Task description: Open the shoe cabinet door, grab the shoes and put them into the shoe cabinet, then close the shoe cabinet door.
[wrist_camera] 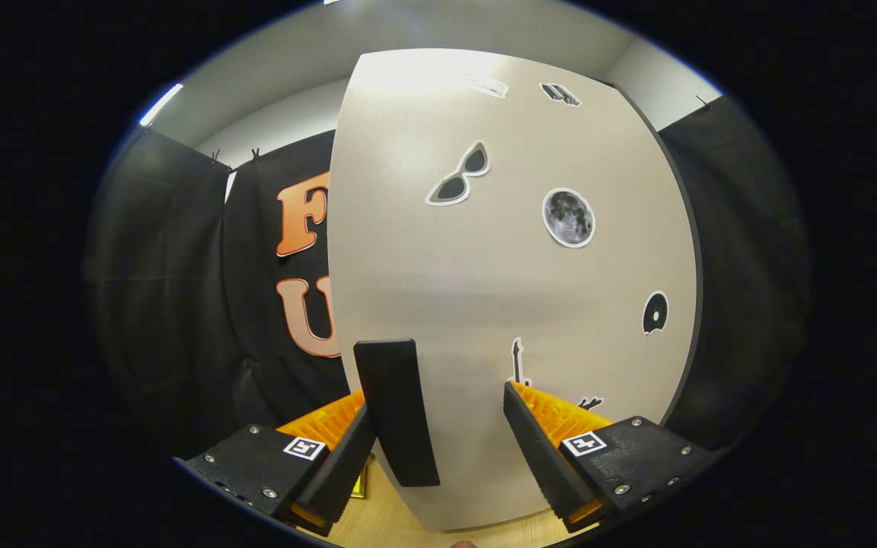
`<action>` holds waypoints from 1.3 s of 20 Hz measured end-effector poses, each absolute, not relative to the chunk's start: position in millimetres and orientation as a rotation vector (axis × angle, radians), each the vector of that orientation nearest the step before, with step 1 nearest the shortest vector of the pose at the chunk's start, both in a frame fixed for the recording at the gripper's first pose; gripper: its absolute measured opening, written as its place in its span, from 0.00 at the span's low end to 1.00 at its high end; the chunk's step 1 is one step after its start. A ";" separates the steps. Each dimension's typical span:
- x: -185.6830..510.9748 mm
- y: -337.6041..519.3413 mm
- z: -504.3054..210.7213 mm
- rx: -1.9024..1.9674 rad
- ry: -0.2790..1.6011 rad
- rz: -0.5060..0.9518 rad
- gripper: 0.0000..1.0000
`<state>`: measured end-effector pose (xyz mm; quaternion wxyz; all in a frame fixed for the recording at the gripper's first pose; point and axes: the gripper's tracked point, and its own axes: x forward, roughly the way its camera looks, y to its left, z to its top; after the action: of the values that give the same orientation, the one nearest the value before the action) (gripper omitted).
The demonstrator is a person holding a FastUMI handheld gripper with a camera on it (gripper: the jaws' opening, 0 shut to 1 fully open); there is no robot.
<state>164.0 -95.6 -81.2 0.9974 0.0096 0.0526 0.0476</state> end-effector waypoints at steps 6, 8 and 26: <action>169.5 -95.9 -81.3 0.008 0.101 0.040 0.97; 170.3 -95.7 -81.7 0.006 0.105 0.031 0.97; 33.0 -152.3 -35.2 0.017 0.072 0.049 0.97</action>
<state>33.0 -152.3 -35.2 0.9990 0.0087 0.0358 0.0245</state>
